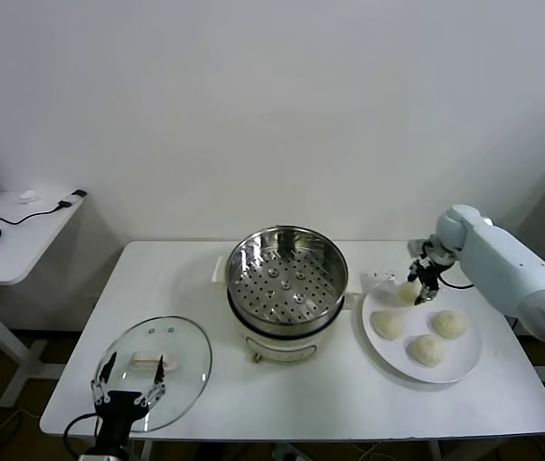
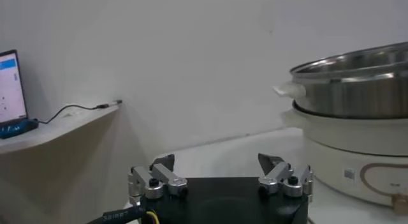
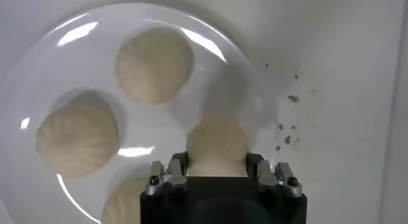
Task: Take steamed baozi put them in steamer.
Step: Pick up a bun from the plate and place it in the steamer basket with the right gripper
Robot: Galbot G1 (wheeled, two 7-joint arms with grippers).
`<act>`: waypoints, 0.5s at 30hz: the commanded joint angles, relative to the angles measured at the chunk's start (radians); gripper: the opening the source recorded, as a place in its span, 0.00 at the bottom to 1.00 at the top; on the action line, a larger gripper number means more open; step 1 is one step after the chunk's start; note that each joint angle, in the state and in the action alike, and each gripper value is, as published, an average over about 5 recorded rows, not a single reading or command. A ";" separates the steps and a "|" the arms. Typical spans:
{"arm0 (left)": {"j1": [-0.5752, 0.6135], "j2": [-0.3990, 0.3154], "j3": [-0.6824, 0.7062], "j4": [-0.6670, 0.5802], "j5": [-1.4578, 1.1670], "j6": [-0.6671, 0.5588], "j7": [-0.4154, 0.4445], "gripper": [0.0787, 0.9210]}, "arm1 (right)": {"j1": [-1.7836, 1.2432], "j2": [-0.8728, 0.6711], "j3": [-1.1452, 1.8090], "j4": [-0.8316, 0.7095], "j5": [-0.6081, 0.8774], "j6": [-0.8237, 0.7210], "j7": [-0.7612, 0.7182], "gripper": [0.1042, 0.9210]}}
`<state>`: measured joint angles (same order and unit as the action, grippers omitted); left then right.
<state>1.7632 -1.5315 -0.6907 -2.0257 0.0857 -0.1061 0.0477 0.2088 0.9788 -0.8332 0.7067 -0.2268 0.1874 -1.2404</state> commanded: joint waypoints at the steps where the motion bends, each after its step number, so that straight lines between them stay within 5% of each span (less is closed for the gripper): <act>1: 0.006 -0.003 0.002 -0.008 0.005 -0.001 0.000 0.88 | 0.354 0.013 -0.323 0.220 0.098 0.236 -0.034 0.60; 7: 0.019 -0.007 0.008 -0.008 0.006 -0.005 -0.001 0.88 | 0.504 0.122 -0.366 0.300 0.073 0.386 -0.013 0.60; 15: 0.032 -0.007 0.003 -0.019 -0.001 -0.012 -0.001 0.88 | 0.422 0.215 -0.288 0.481 -0.177 0.511 0.074 0.60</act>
<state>1.7892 -1.5395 -0.6849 -2.0343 0.0883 -0.1151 0.0460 0.5565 1.1089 -1.0804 1.0009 -0.2541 0.5257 -1.2144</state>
